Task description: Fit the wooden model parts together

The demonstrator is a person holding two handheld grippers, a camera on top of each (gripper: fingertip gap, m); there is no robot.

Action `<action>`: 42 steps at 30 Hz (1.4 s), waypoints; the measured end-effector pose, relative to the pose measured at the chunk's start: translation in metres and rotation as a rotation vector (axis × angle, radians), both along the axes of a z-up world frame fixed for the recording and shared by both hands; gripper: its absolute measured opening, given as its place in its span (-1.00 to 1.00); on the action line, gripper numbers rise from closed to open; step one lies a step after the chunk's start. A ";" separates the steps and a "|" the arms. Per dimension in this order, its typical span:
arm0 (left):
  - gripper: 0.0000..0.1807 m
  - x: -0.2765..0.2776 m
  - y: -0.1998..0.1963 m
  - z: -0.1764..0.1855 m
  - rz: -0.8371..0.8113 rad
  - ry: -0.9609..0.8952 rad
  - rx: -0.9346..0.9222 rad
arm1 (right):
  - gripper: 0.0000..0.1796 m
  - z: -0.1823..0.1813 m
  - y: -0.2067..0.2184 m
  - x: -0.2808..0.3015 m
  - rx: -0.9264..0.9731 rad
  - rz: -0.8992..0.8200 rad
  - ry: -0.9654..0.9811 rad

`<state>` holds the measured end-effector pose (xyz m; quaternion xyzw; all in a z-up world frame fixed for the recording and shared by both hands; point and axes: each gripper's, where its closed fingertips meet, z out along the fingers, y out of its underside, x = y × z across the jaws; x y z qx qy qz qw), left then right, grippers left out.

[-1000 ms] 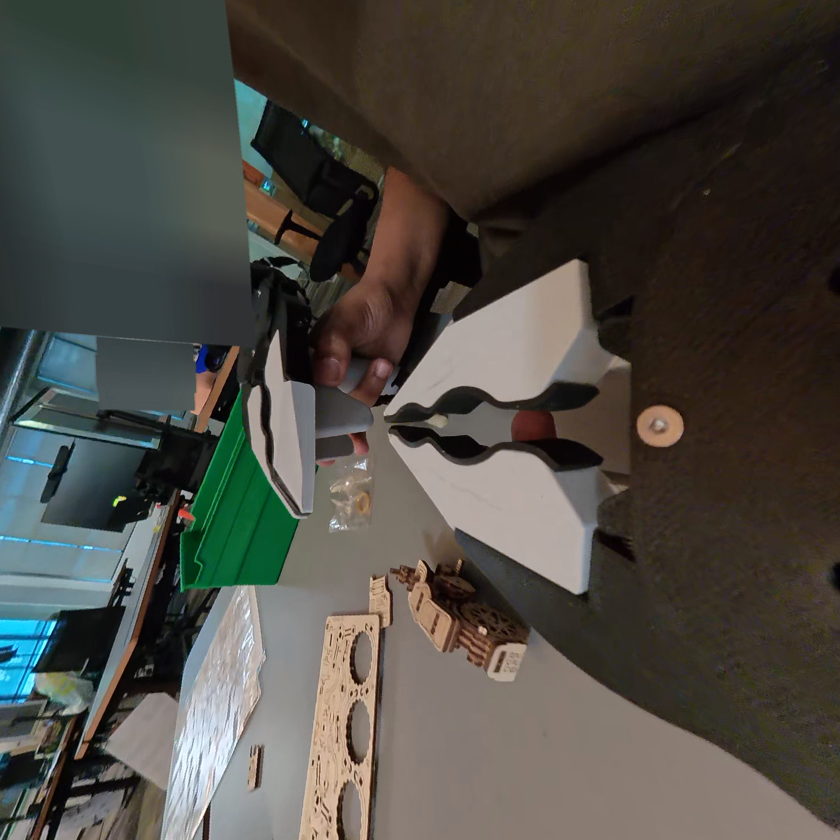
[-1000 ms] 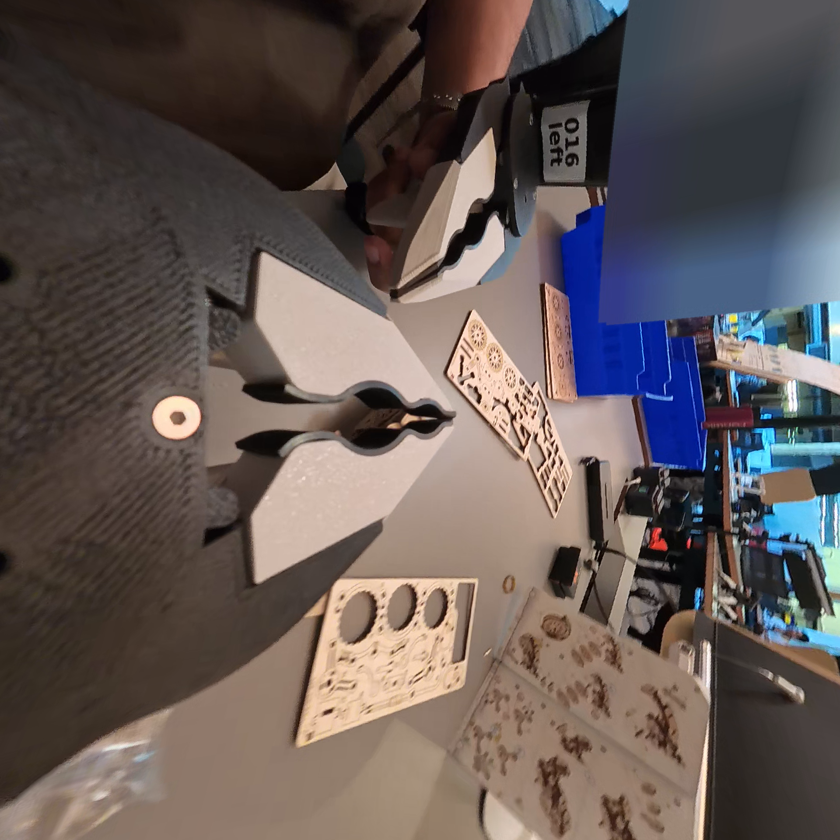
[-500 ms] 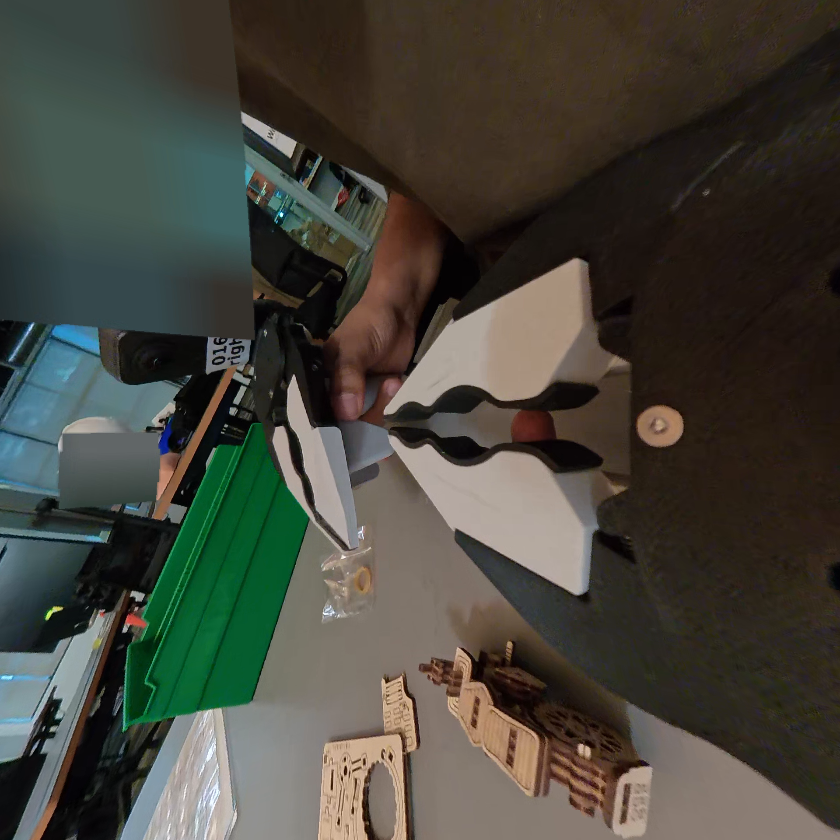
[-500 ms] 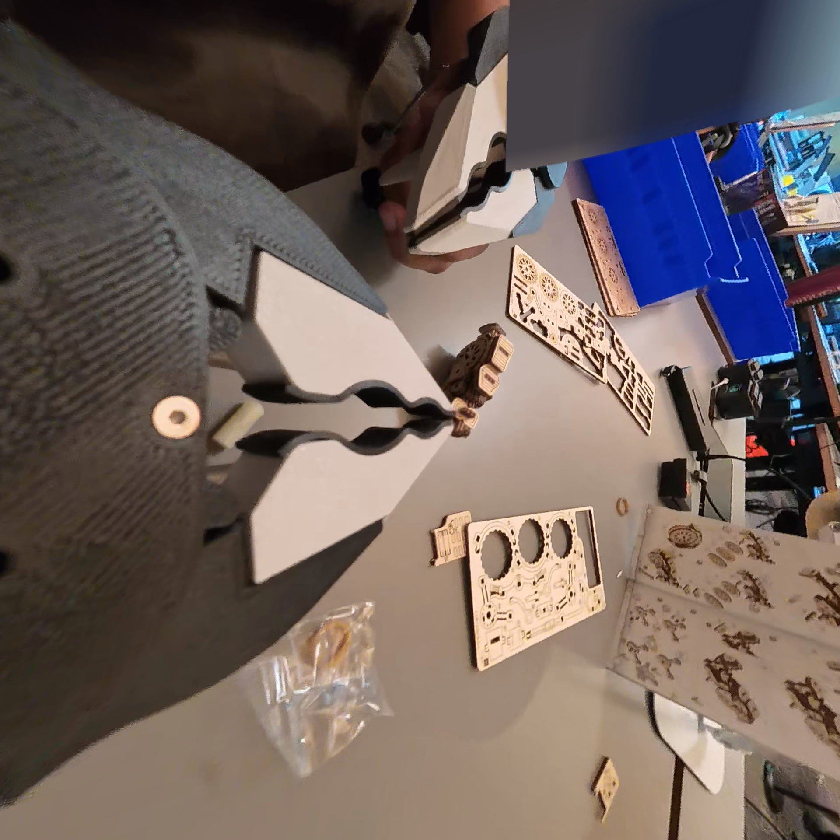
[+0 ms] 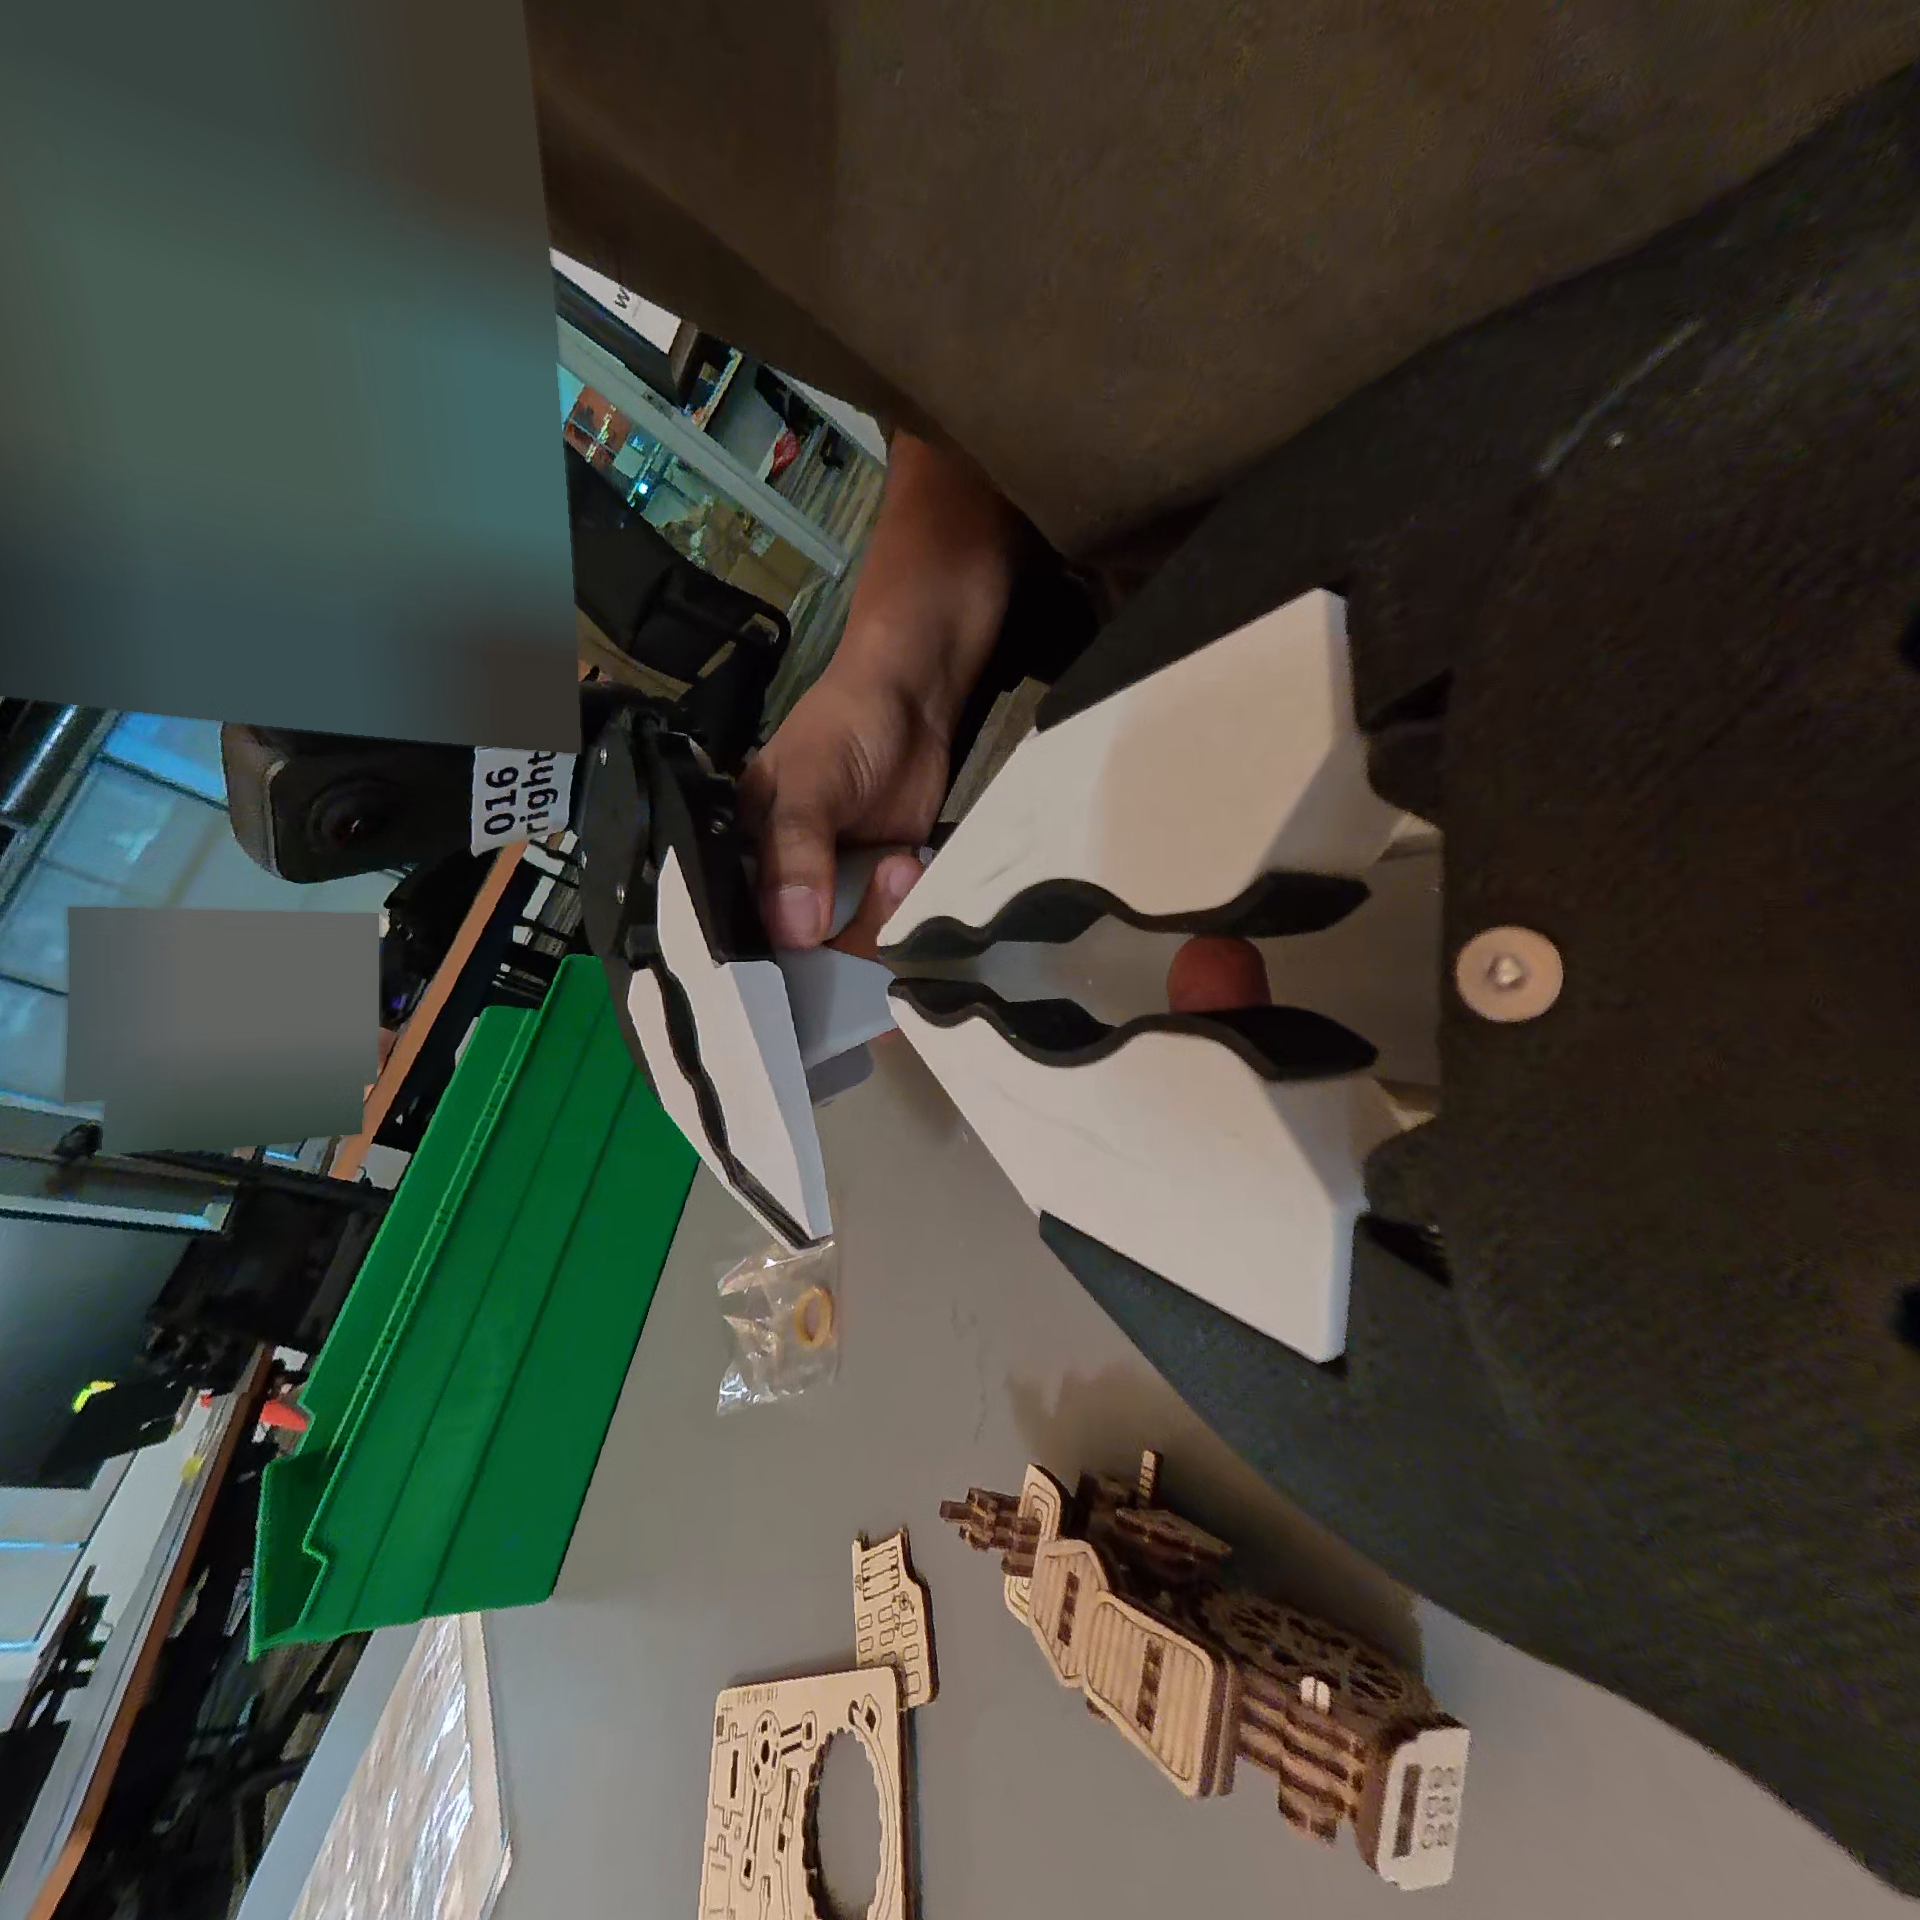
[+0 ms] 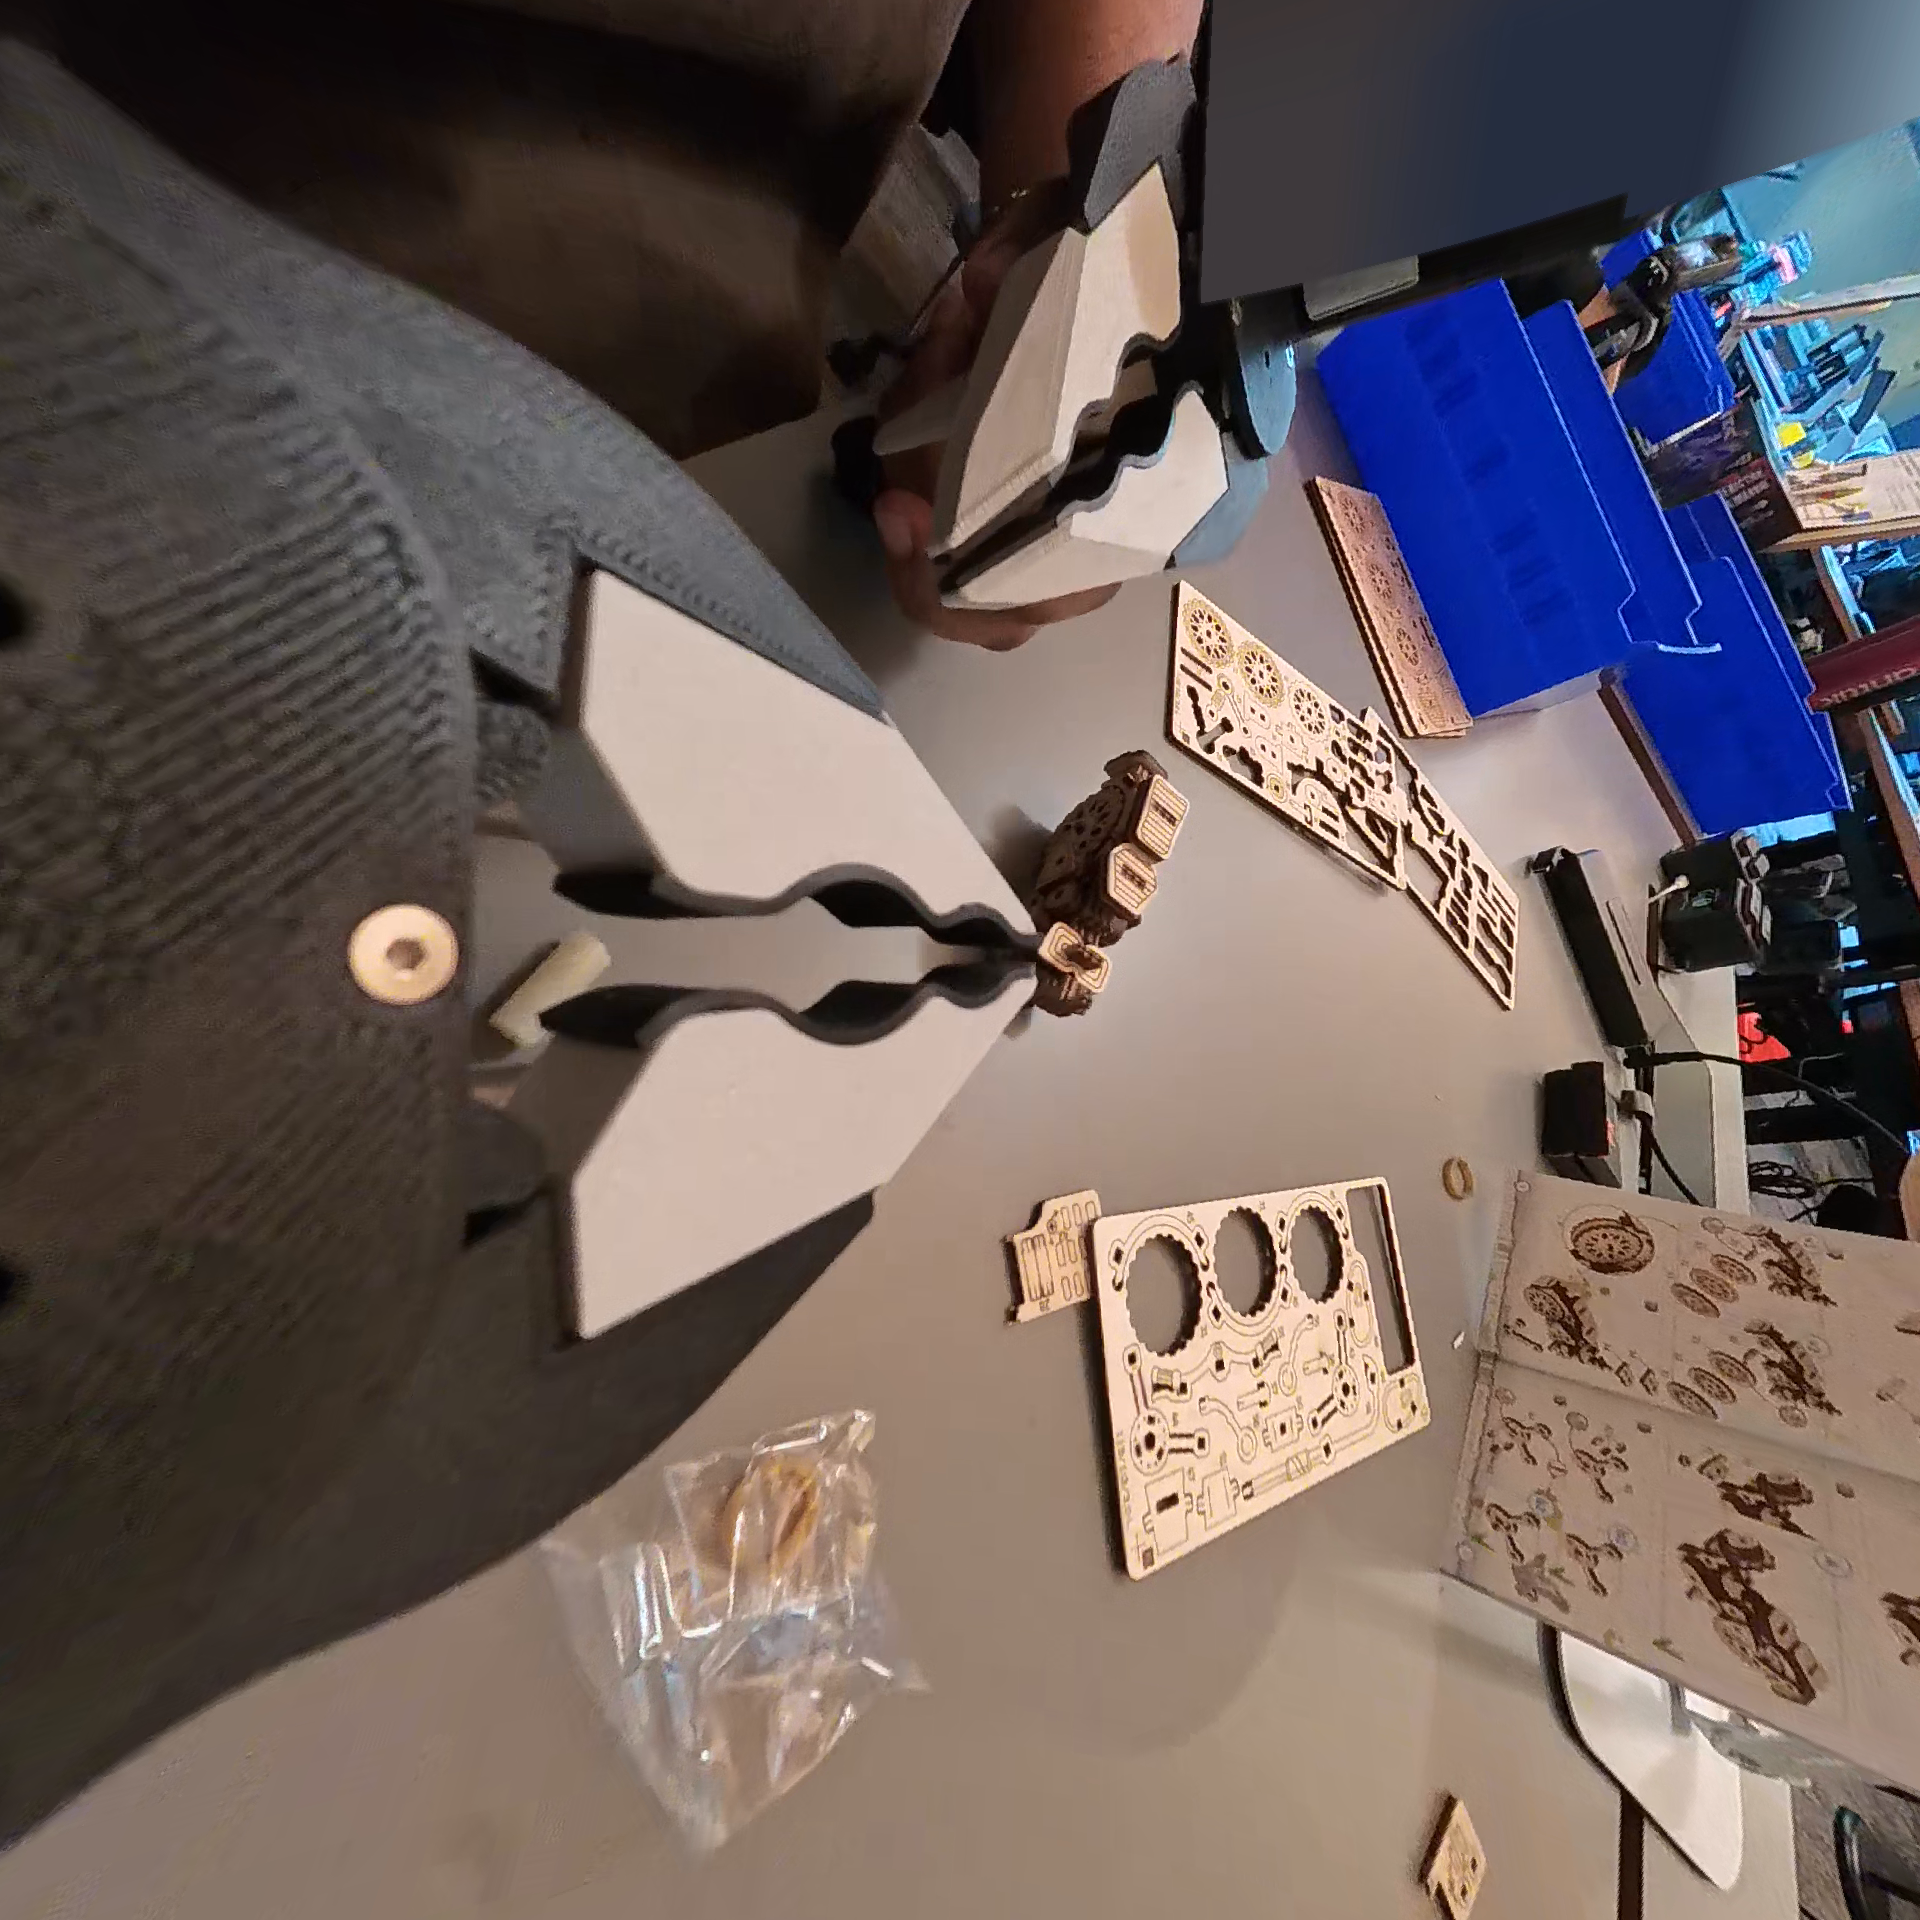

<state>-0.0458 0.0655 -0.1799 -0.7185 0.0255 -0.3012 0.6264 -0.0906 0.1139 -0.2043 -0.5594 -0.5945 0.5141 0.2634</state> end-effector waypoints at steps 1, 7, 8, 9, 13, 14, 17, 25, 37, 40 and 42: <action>-1.00 -0.001 0.000 0.000 0.003 0.001 0.001 | -1.00 0.000 -0.001 -0.001 -0.001 0.003 -0.001; -1.00 -0.003 -0.002 -0.001 0.018 0.006 -0.002 | -0.99 -0.001 -0.005 -0.004 -0.008 0.024 -0.007; -1.00 -0.003 -0.003 -0.001 0.021 0.008 -0.002 | -0.99 -0.001 -0.005 -0.004 -0.010 0.027 -0.007; -1.00 -0.004 -0.003 -0.001 0.023 0.009 -0.002 | -0.98 -0.001 -0.006 -0.005 -0.010 0.029 -0.007; -1.00 -0.005 -0.004 -0.001 0.030 0.008 -0.003 | -0.98 -0.001 -0.007 -0.006 -0.012 0.037 -0.008; -1.00 -0.005 -0.004 -0.001 0.031 0.007 -0.004 | -0.98 -0.001 -0.008 -0.006 -0.013 0.039 -0.008; -1.00 -0.005 -0.004 -0.001 0.033 0.007 -0.005 | -0.98 -0.001 -0.008 -0.007 -0.013 0.041 -0.008; -1.00 -0.005 -0.004 -0.002 0.031 0.005 -0.007 | -0.97 -0.001 -0.008 -0.007 -0.014 0.040 -0.007; -1.00 -0.005 -0.004 -0.002 0.029 0.000 -0.012 | -0.97 -0.002 -0.008 -0.008 -0.017 0.042 -0.008; -1.00 -0.005 -0.004 -0.002 0.027 -0.001 -0.014 | -0.96 -0.002 -0.008 -0.008 -0.017 0.041 -0.007; -1.00 -0.005 -0.004 -0.002 0.027 -0.002 -0.014 | -0.96 -0.002 -0.008 -0.008 -0.018 0.041 -0.008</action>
